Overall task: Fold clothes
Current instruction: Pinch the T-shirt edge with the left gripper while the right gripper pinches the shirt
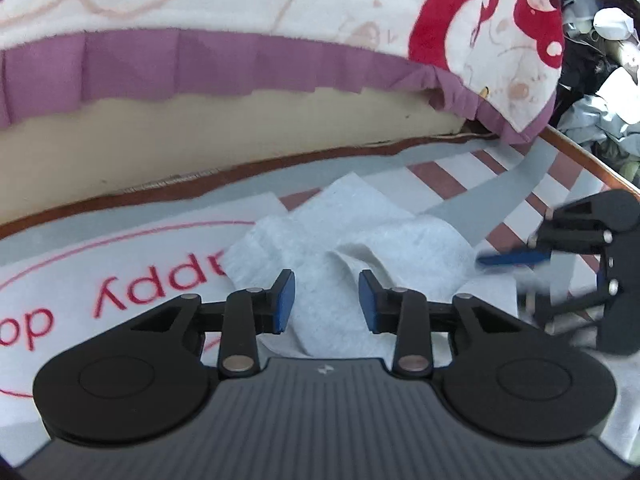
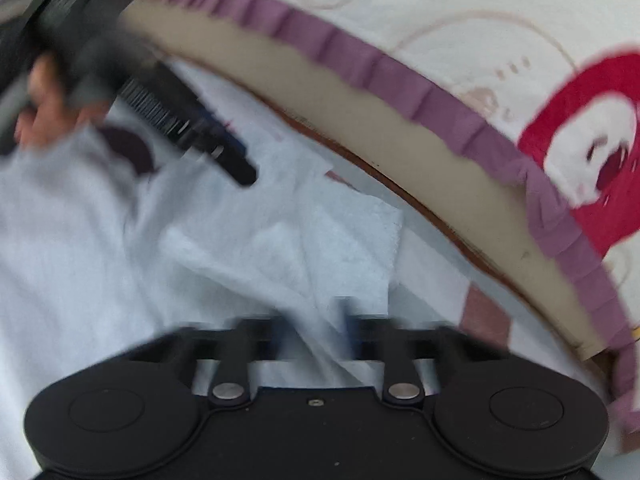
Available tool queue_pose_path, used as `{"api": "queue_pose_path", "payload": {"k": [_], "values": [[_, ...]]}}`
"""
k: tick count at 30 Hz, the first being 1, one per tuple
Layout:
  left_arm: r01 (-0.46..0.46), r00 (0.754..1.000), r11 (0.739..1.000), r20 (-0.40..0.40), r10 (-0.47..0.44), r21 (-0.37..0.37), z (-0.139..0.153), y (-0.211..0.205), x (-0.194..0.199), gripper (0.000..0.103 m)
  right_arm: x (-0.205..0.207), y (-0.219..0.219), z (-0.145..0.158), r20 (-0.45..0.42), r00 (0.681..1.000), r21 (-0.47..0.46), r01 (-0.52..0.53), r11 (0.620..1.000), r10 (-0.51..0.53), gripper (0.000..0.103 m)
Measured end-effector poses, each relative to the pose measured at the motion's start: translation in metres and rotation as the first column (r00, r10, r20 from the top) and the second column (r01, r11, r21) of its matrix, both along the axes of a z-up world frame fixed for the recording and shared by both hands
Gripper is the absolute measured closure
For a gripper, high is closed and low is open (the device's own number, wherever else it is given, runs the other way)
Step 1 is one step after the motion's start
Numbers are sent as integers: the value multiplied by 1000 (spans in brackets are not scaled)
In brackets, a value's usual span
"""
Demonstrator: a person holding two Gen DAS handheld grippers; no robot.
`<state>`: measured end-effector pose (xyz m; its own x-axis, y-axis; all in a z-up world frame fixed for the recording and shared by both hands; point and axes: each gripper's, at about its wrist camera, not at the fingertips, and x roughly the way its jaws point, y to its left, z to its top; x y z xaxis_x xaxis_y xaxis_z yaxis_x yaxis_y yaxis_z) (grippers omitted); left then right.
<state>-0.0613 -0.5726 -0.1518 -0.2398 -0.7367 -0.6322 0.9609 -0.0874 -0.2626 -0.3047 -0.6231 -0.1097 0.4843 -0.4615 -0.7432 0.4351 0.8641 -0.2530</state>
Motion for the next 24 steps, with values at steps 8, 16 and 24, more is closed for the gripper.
{"api": "queue_pose_path", "payload": {"k": [8,16,24], "values": [[24,999,1000,-29,-24,4,-9,-7,-4,55,-31,-22,34,215,963,-2,167,986,-163,103],[54,996,998,68,-56,38,-11,-10,-25,103,-34,-12,39,225,965,-49,152,987,-137,103],[-37,994,996,102,45,-81,33,-2,-19,103,-34,-11,51,265,951,-86,187,979,-158,103]]}}
